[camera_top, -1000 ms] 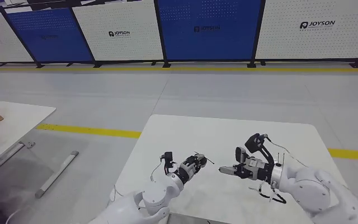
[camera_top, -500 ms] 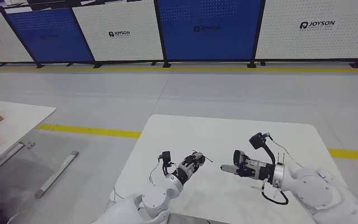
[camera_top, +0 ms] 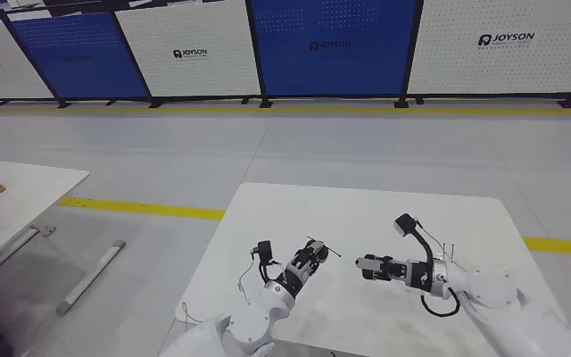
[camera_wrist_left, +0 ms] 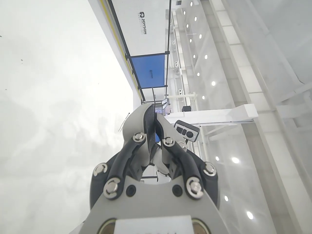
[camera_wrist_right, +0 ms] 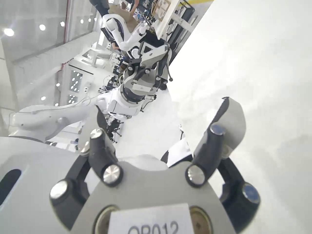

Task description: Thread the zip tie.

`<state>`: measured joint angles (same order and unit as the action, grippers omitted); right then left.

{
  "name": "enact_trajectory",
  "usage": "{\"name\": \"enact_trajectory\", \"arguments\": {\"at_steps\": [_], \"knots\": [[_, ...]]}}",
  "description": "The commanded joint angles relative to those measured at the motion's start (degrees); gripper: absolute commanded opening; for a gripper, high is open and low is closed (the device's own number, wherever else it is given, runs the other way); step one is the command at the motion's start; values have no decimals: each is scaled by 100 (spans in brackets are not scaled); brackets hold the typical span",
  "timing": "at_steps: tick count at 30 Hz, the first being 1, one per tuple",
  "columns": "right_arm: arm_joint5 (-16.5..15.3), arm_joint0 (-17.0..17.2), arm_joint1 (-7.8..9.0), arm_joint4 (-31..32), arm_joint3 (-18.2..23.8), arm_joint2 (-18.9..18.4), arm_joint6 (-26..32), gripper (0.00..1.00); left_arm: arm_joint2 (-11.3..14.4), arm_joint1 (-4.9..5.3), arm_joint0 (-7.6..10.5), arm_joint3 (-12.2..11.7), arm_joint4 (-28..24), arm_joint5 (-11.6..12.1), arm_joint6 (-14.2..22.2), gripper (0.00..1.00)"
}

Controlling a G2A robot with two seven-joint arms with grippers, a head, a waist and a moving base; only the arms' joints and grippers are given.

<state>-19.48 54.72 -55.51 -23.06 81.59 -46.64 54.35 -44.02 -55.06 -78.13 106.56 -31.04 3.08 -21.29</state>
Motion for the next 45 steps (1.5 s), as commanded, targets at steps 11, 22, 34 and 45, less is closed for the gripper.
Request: {"name": "enact_trajectory", "arguments": {"at_steps": [11,22,34,45], "knots": [[69,61,-44,-214,-77,30,-172,100,-8,-25,-11,-29,38,-22,63,0],[13,-216,-302,-912,-820,322,-31,100,-48,-114,-33,-72,51,-67,12,0],[13,-216,-302,-912,-820,322,-31,100,-36,-196,-68,-111,324,-144,134,0],[416,-259,-416,-799,-851,409,85,100,-121,-329,-102,-103,350,-268,115,0]]}}
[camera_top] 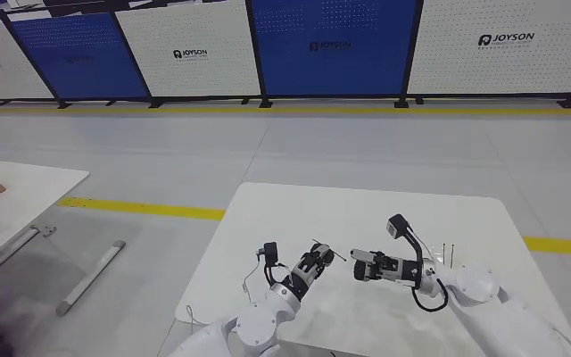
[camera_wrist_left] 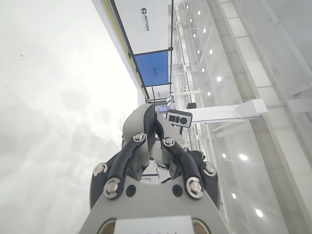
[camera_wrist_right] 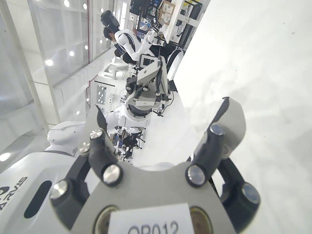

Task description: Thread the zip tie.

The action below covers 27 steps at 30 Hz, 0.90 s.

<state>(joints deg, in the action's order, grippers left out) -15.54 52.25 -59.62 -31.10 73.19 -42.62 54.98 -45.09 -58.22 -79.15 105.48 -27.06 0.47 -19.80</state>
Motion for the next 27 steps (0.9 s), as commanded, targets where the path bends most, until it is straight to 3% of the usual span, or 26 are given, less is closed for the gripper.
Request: {"name": "enact_trajectory", "arguments": {"at_steps": [1,9,16,17,18,27], "knots": [[21,-11,-5,5,-10,7,22,100,-15,-13,0,5,-48,-7,-34,0],[21,-11,-5,5,-10,7,22,100,-13,-14,-2,-1,-40,-10,-22,0],[174,15,-72,47,23,-3,-5,98,18,-88,-47,-21,242,-25,127,0],[178,7,-85,43,7,-3,4,64,8,-96,-55,-20,250,-21,135,0],[182,-1,-96,39,-12,-5,13,44,-5,-104,-64,-16,251,-17,144,0],[229,-18,-175,68,-129,-80,85,27,-161,-170,-162,4,280,-14,241,0]]}}
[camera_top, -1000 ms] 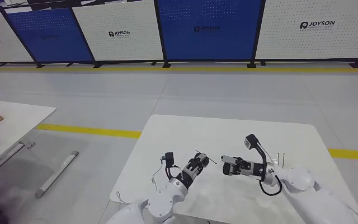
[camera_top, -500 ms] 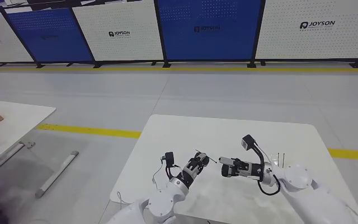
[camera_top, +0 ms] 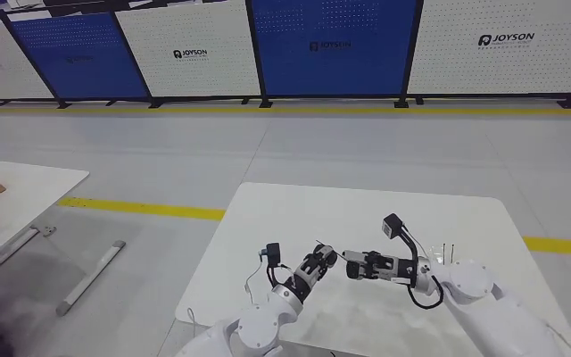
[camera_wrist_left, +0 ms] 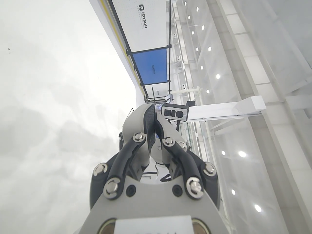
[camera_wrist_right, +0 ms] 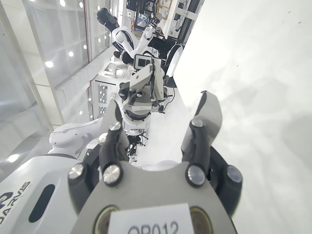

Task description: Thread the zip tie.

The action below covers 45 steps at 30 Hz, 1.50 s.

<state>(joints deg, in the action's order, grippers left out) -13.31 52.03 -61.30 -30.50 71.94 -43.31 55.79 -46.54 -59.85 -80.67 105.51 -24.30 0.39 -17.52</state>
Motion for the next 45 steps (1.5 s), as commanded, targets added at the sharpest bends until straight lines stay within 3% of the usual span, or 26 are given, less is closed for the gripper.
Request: {"name": "enact_trajectory", "arguments": {"at_steps": [1,3,9,14,15,16,17,29,31,36,40,43,45], "knots": [[9,7,-12,14,-9,-20,9,25,-29,-14,-19,2,9,-9,24,0],[15,18,-25,32,-11,-42,15,14,-58,-29,-37,2,35,-21,48,0],[60,50,-55,116,37,-94,18,0,-134,-66,-98,3,111,-41,104,0],[86,81,-75,191,74,-152,26,0,-201,-99,-154,8,152,-44,153,0],[87,87,-79,204,82,-161,33,0,-211,-104,-161,8,171,-48,166,10],[84,94,-82,206,92,-171,85,0,-217,-110,-172,6,218,-62,196,71],[86,97,-85,211,90,-184,103,0,-217,-110,-172,6,218,-62,196,100],[9,133,-89,188,110,-237,80,0,-217,-110,-172,6,218,-62,196,100],[9,133,-89,188,110,-237,80,0,-289,-101,-184,-48,229,-55,350,100],[44,171,-90,202,144,-235,51,0,-724,27,-335,-98,487,-12,1197,100],[260,201,-65,217,200,-308,394,0,-1135,187,-545,-42,988,-163,2113,100],[322,208,-50,172,168,-385,625,0,-1357,250,-713,28,769,-90,2718,100],[456,170,-44,160,122,-416,778,0,-1410,261,-731,25,716,-74,2829,100]]}}
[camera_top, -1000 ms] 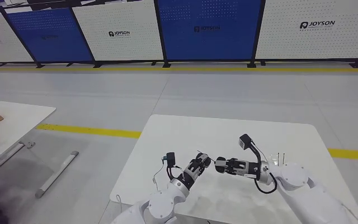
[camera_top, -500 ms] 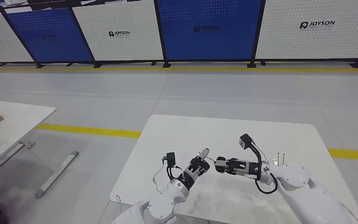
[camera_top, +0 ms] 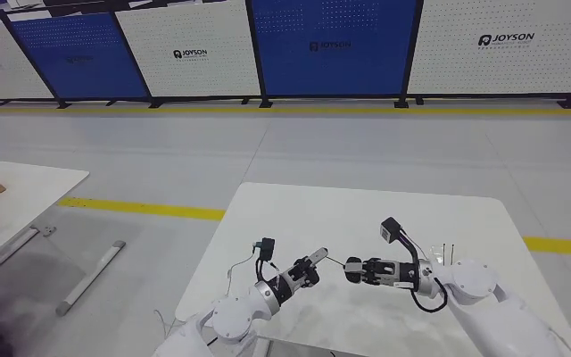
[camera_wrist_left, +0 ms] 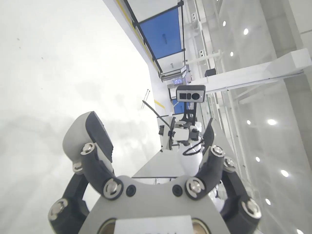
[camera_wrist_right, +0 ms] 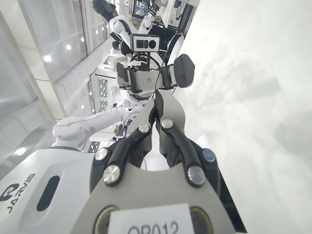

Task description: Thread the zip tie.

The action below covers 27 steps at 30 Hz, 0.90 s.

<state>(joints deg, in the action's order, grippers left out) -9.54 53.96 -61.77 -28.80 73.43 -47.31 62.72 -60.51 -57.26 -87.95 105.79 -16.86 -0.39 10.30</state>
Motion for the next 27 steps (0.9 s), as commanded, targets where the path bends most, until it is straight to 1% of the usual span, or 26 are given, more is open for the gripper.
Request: {"name": "enact_trajectory", "arguments": {"at_steps": [1,11,15,17,19,20,27], "knots": [[94,-28,2,-25,-36,-21,109,0,-12,3,-3,-3,-28,5,47,100],[94,-28,2,-25,-36,-21,109,0,-12,3,-3,-3,-28,5,47,100],[94,-28,2,-25,-36,-21,109,0,141,-45,19,38,-136,73,63,100],[94,-28,2,-25,-36,-21,109,0,246,-94,110,-40,-283,100,-21,100],[94,-28,2,-25,-36,-21,109,0,372,-161,230,-166,-356,166,-287,100],[94,-28,2,-25,-36,-21,109,0,430,-188,276,-221,-397,185,-358,100],[94,-28,2,-25,-36,-21,109,0,447,-196,292,-244,-401,180,-374,100]]}}
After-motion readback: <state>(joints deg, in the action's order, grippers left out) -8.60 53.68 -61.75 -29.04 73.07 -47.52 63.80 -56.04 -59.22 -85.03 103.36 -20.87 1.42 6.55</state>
